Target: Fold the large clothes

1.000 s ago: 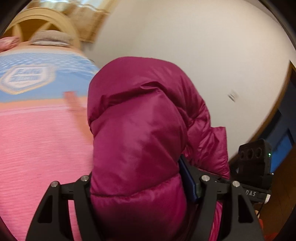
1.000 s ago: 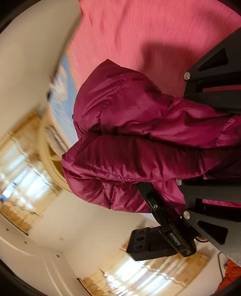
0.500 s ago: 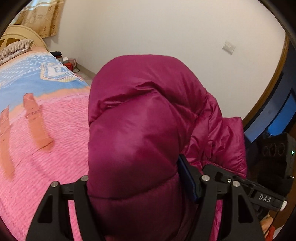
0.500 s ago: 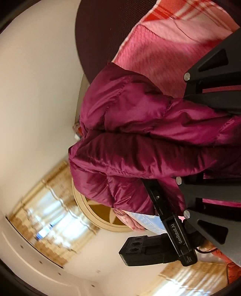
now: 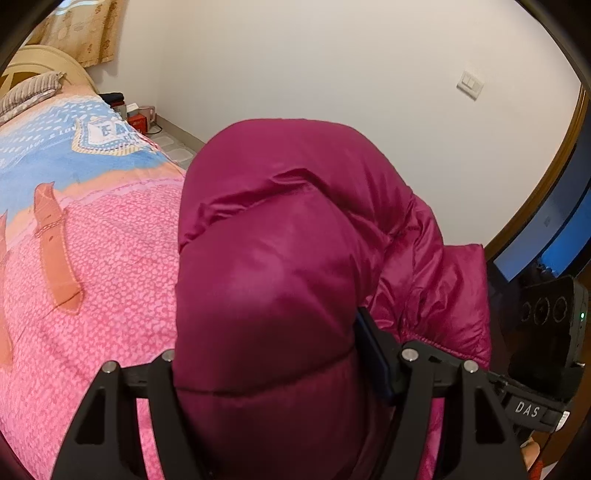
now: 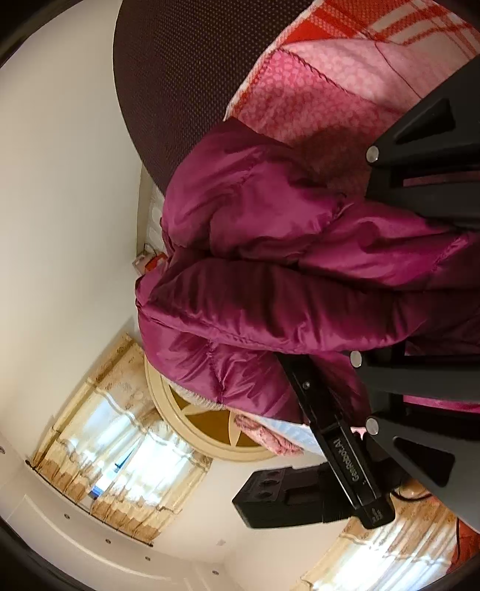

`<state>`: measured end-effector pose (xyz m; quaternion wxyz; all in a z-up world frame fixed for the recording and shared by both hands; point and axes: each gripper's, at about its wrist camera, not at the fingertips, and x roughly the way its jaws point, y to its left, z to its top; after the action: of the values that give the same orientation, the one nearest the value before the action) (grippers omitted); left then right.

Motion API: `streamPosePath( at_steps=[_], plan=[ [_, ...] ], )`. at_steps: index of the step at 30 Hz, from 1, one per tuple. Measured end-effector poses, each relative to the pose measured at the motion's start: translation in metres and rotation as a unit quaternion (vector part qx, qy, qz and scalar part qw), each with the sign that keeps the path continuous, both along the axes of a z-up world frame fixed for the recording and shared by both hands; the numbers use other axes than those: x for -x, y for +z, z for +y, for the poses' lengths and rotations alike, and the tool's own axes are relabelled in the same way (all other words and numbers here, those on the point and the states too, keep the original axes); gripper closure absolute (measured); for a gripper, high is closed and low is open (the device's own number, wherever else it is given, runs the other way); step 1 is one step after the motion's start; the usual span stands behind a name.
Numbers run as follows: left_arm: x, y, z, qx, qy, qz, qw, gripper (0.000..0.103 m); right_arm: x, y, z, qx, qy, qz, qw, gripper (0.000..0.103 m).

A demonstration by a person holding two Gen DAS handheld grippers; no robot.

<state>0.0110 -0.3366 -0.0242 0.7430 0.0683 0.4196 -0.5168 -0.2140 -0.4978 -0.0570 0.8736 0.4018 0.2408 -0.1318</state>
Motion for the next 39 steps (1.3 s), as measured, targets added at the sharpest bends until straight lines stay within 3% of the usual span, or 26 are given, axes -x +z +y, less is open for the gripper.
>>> streamPosePath(
  at_steps=[5,11,20,26,31,39],
  plan=[
    [0.001,0.014,0.025,0.016,0.016,0.005,0.9997,0.033,-0.004,0.009,0.014,0.007,0.022,-0.014,1.000,0.075],
    [0.001,0.033,0.070,0.028,0.046,-0.023,0.9983,0.033,-0.023,0.018,0.038,0.007,0.061,-0.032,0.998,0.075],
    [-0.030,0.031,0.113,0.031,0.115,-0.015,0.9928,0.033,-0.071,0.017,0.062,0.012,0.123,-0.036,0.992,0.075],
    [-0.032,0.023,0.082,0.018,0.090,-0.010,0.9957,0.033,-0.066,0.016,0.037,0.006,0.104,-0.035,0.994,0.075],
    [-0.020,0.005,0.028,-0.013,0.052,-0.004,0.9986,0.033,-0.038,0.002,0.007,-0.003,0.059,-0.014,0.998,0.075],
    [0.000,-0.016,-0.028,-0.071,0.043,-0.068,0.9942,0.031,-0.008,-0.029,-0.030,-0.012,0.020,0.013,1.000,0.075]
  ],
)
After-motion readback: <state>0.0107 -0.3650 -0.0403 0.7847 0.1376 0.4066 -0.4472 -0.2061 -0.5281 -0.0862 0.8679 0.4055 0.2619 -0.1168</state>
